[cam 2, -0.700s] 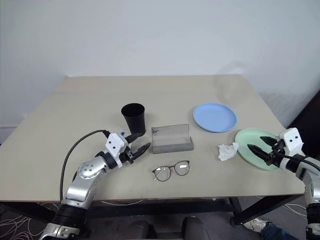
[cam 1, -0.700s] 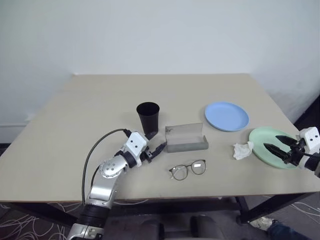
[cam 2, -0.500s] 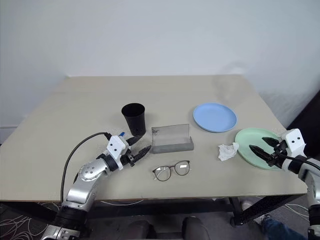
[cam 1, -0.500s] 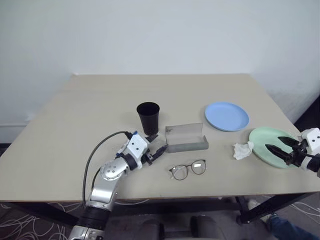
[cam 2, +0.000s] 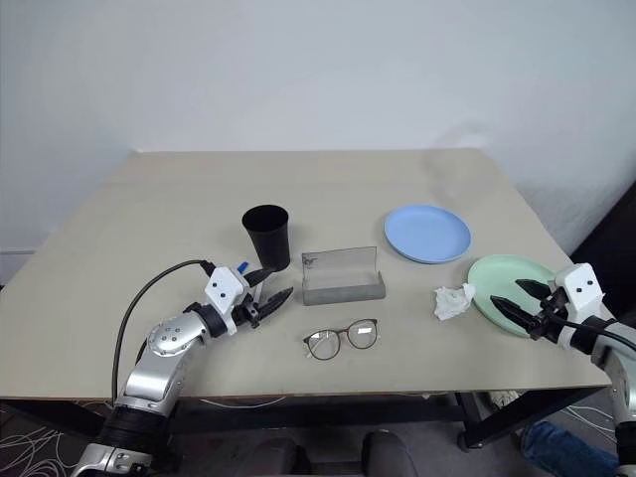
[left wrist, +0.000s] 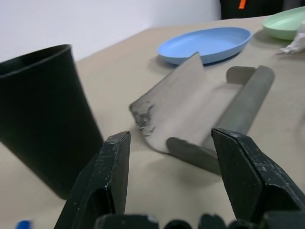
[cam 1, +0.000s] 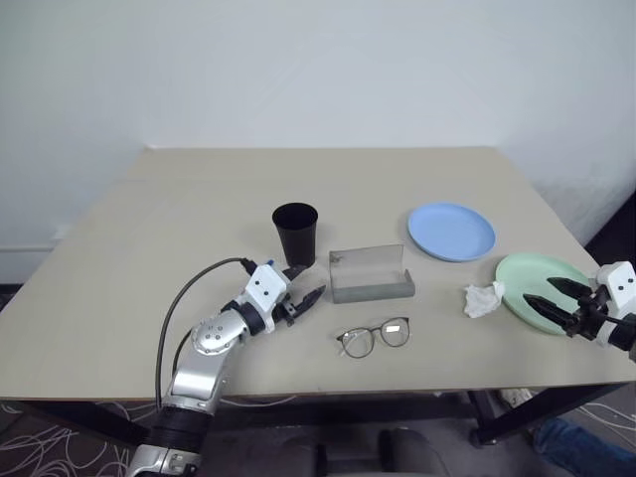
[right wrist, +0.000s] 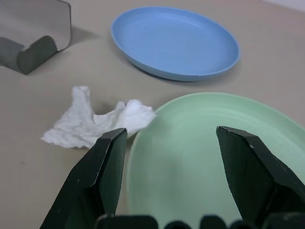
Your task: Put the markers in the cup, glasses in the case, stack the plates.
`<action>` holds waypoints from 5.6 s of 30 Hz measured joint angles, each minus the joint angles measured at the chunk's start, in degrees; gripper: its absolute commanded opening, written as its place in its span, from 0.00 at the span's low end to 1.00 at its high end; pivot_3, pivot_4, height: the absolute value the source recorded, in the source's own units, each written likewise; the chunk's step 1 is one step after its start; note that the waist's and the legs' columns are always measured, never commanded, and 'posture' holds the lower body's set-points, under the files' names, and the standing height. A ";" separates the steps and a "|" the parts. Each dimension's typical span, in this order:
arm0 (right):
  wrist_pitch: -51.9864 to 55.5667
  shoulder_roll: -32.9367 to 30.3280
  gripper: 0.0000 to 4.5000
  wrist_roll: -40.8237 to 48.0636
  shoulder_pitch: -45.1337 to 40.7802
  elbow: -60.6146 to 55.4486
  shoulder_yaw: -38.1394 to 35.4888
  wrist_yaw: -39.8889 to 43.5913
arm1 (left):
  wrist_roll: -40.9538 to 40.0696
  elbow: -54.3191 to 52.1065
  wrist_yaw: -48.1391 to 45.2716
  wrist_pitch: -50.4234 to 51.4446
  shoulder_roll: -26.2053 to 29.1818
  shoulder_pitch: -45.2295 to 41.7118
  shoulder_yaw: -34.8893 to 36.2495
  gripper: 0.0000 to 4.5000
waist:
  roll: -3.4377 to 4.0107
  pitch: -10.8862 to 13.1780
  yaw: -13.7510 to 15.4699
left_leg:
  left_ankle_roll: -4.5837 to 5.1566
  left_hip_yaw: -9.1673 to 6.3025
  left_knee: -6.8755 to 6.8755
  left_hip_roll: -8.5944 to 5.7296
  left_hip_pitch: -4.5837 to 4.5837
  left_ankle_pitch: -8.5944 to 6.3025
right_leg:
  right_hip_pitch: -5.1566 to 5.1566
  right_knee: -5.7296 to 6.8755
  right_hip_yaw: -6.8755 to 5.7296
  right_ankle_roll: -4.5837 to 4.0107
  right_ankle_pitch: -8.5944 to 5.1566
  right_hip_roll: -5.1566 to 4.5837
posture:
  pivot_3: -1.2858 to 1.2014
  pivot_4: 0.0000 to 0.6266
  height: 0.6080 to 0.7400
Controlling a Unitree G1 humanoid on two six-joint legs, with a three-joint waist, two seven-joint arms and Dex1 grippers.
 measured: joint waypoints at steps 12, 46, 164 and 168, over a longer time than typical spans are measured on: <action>6.03 0.96 0.72 0.42 3.97 -9.87 -0.33 -2.31 | -0.92 2.60 0.25 -1.00 -1.59 -0.42 -0.16 0.63 | 0.01 0.00 0.01 | -0.01 0.02 0.00 0.03 -0.01 0.00 | -0.02 -0.01 -0.02 0.00 0.00 -0.02 | 0.52 0.00 0.94; 11.05 -4.07 0.21 -11.94 -2.30 -0.42 10.21 -4.06 | 0.42 4.99 0.67 -2.51 -4.10 -2.48 -0.74 0.63 | -0.02 0.00 0.02 | 0.02 0.00 0.02 -0.10 -0.03 0.01 | -0.02 -0.02 -0.01 0.00 0.00 0.00 | 0.52 0.00 0.94; -8.95 -2.97 0.00 -27.64 -38.07 30.53 29.75 23.77 | 1.56 7.22 3.06 -3.82 -4.34 -5.90 -1.15 0.63 | 0.17 -0.08 -0.24 | 0.22 0.02 0.25 -0.23 0.09 0.16 | -0.10 0.53 0.00 -0.17 0.12 0.06 | 0.52 0.00 0.94; -9.83 -1.20 0.00 -27.21 -40.56 31.65 29.37 20.85 | 1.62 7.22 3.05 -3.97 -4.29 -5.90 -1.15 0.63 | 0.18 -0.08 -0.33 | 0.22 0.07 0.26 -0.23 0.10 0.17 | -0.12 0.57 0.02 -0.17 0.12 0.06 | 0.52 0.00 0.94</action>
